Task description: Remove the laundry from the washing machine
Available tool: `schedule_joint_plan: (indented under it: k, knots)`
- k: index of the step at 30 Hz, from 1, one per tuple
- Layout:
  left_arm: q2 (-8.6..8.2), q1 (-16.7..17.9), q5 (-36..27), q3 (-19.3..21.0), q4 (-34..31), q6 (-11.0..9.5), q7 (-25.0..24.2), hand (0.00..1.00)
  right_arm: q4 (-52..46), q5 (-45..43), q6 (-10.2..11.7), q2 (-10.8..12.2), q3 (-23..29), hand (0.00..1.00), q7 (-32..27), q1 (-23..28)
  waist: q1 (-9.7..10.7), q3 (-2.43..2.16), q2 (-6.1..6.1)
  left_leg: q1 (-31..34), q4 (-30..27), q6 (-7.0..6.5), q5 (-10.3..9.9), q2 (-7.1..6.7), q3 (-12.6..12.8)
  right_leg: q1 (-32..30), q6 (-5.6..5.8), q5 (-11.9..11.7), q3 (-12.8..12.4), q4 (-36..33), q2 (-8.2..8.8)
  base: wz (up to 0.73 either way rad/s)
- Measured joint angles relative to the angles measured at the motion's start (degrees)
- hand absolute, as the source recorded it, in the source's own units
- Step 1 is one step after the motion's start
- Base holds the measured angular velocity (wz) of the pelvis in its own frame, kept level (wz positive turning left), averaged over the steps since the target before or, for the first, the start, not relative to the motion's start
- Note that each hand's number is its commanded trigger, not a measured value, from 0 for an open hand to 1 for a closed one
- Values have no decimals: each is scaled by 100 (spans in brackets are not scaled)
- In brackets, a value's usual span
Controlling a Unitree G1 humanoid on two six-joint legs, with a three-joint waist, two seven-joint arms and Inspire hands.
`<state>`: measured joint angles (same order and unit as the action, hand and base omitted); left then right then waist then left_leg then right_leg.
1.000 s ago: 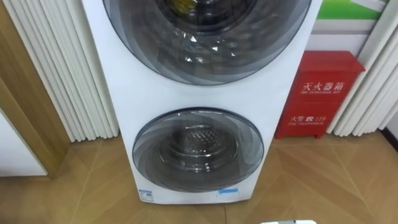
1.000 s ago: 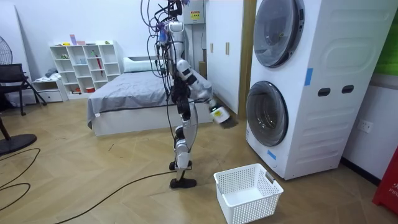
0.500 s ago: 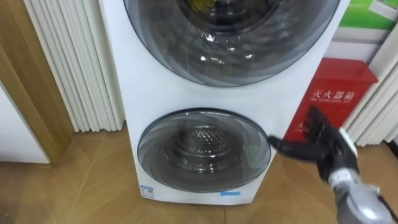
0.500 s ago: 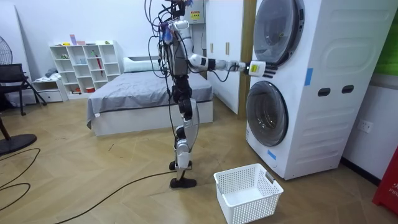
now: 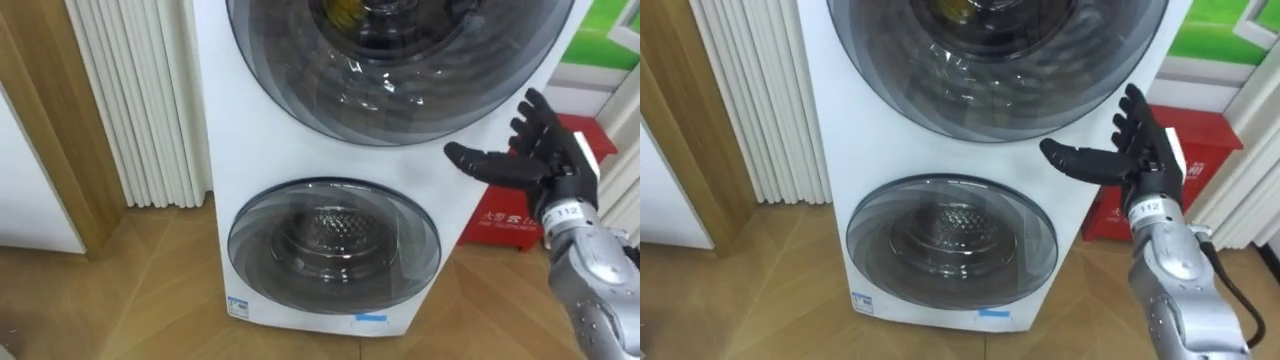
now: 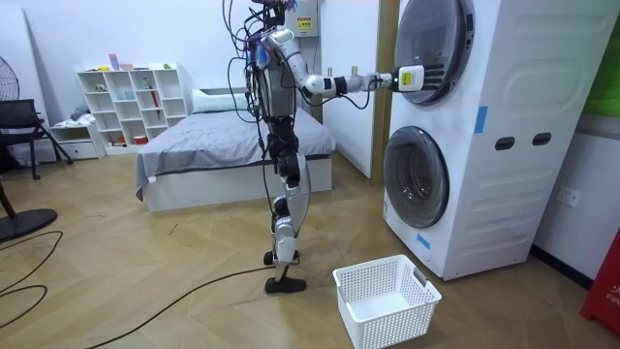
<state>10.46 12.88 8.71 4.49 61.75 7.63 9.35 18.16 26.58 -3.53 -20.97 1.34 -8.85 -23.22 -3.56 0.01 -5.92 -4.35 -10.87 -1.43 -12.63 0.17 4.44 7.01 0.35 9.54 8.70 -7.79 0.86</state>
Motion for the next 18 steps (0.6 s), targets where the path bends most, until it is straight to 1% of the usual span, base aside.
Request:
schedule_joint_plan:
  k: [2,3,4,6,7,10,14,18]
  knots:
    - [1,7,54,0,18,10,0,0,205,168,-11,-87,-2,0,81,-205,9,4,-9,21,-7,0,1,-2,-10,-14,0,0,30,0,2,0]
    - [1,8,57,-1,17,6,0,0,369,311,-14,-207,-2,0,82,-341,4,6,-18,27,-22,0,1,-1,-14,-14,0,0,28,-2,1,0]
    - [1,8,57,-1,15,-1,0,0,400,378,-21,-279,-3,0,81,-390,-5,9,-24,48,-37,0,1,-2,-22,-18,0,0,31,-2,2,8]
    - [5,42,55,0,16,3,0,0,416,493,-22,-520,-3,0,78,-564,-12,19,-45,90,-63,0,1,-5,-65,-32,0,0,98,-3,5,11]
    - [5,61,57,-4,17,21,-2,0,421,484,-21,-590,-3,0,75,-656,-12,23,-51,102,-81,1,1,-3,-73,-32,0,0,124,-4,4,7]
    - [6,55,99,-4,17,85,-33,0,614,440,-21,-662,-2,0,54,-856,-9,24,-69,136,-103,1,1,-3,-133,-31,0,0,248,-5,6,11]
    - [16,62,98,-3,-43,107,-99,0,642,467,-28,-664,-3,0,7,-885,-12,16,-82,194,-129,2,1,-6,-147,-70,0,0,265,-9,12,3]
    - [48,112,99,-3,-258,112,-118,0,642,481,-32,-693,-3,0,-37,-996,1,7,-98,266,-143,4,2,-3,-146,-142,0,0,285,-20,13,0]
